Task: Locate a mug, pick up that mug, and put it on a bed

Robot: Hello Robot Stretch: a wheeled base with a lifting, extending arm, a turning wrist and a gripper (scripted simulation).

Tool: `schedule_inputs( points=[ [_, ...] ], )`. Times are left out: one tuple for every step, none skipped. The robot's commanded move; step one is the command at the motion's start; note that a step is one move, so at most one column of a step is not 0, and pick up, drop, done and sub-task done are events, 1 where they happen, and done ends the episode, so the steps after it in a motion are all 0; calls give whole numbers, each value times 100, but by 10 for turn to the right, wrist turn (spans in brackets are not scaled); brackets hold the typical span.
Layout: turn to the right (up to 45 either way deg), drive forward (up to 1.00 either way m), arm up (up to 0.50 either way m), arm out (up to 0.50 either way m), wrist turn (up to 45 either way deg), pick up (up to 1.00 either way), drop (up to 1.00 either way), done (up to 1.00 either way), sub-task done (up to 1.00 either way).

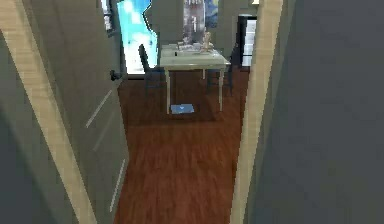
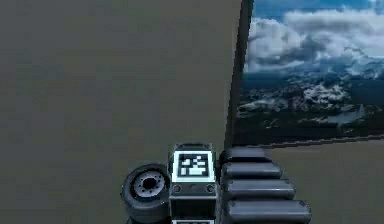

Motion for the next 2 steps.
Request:
schedule_inputs(
  points=[
    [0, 95, 0, 0, 0, 0, 0, 0, 0],
    [-150, 0, 0, 0, 0, 0, 0, 0, 0]
  ],
)
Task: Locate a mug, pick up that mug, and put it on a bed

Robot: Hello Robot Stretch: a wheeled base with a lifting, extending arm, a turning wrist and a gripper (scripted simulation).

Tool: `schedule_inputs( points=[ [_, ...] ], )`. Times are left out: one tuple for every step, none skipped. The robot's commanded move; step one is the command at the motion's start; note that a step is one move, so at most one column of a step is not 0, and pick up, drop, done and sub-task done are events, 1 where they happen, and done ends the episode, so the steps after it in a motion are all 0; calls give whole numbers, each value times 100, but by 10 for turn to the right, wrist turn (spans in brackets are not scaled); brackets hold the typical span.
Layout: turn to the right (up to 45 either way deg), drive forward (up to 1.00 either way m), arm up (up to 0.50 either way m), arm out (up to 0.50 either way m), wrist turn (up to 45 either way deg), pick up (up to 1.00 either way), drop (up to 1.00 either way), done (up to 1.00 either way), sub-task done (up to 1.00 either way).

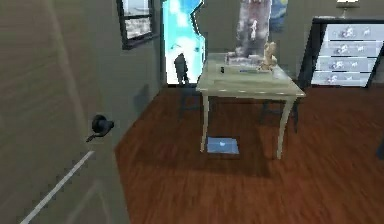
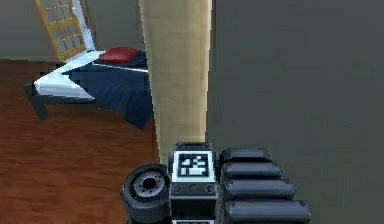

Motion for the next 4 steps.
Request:
schedule_inputs(
  points=[
    [0, 20, 0, 0, 0, 0, 0, 0, 0],
    [420, 0, 0, 0, 0, 0, 0, 0, 0],
    [0, 100, 0, 0, 0, 0, 0, 0, 0],
    [30, 0, 0, 0, 0, 0, 0, 0, 0]
  ],
)
